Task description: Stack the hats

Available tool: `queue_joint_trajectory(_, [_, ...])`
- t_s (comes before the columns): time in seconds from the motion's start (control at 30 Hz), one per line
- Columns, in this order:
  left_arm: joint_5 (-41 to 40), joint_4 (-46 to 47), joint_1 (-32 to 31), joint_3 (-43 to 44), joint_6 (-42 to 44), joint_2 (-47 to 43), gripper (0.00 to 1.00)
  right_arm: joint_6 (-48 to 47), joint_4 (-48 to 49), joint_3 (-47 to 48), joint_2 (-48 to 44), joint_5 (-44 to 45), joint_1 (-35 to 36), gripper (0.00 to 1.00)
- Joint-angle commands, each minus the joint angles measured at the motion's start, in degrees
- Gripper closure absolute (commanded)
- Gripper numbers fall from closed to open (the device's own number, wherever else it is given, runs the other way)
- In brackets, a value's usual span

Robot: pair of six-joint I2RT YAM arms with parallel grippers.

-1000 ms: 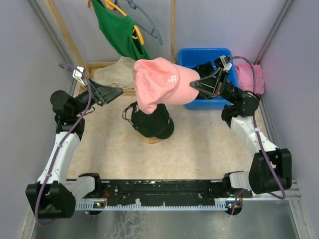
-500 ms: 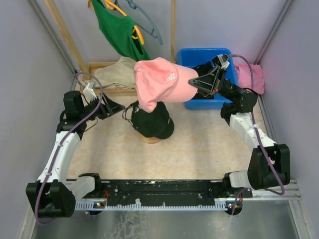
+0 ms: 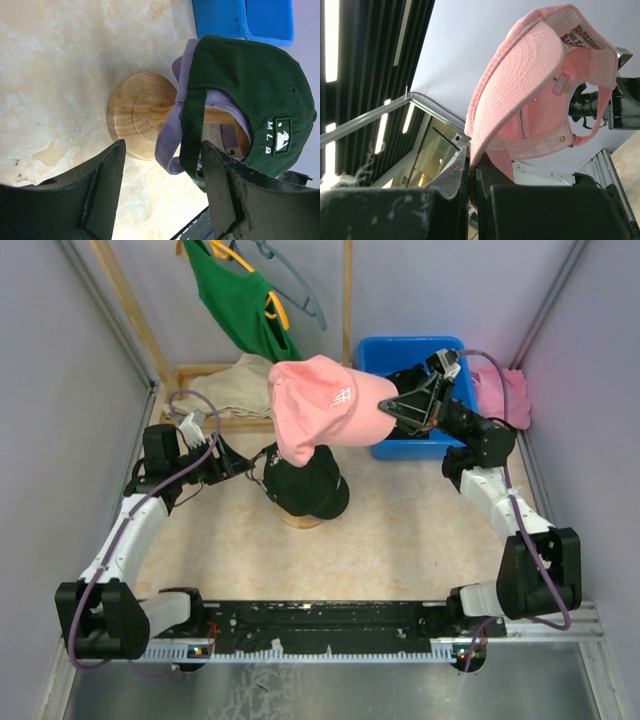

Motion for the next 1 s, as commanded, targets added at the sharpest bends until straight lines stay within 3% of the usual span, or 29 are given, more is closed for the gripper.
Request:
queue_joint_trajectory(0.0, [-0.3, 2.2, -1.2, -0.8, 0.7, 0.5, 0.32, 0.8, 2.5, -0.4, -0.3, 1.2, 0.5, 1.0])
queue_joint_trajectory(0.23, [-0.4, 2.8, -1.6, -0.7, 0.7, 0.7, 0.33, 0.1, 2.1, -0.7, 0.5, 1.4, 1.4, 1.0])
queue_joint_trajectory(0.37, [-0.7, 3.9, -1.7, -2.1, 0.7, 2.4, 0.45, -1.0, 0.8, -0.7, 0.7, 1.4, 2.5, 1.0])
queue_joint_trajectory(0.53, [-1.2, 8.2, -2.2, -5.8, -0.5, 4.4, 0.5, -5.0, -2.6, -1.6, 1.7, 2.1, 6.3, 1.0])
queue_joint_trajectory(0.7, [-2.1, 11.0, -2.1, -8.5, -1.0, 6.1, 0.64, -3.8, 2.6, -4.4, 5.1, 4.1, 7.4, 1.0])
queue_joint_trajectory(0.97, [-2.7, 11.9, -2.2, -9.8, -1.5, 5.8, 0.67, -4.5, 5.2, -7.0, 9.5, 5.9, 8.9, 1.0])
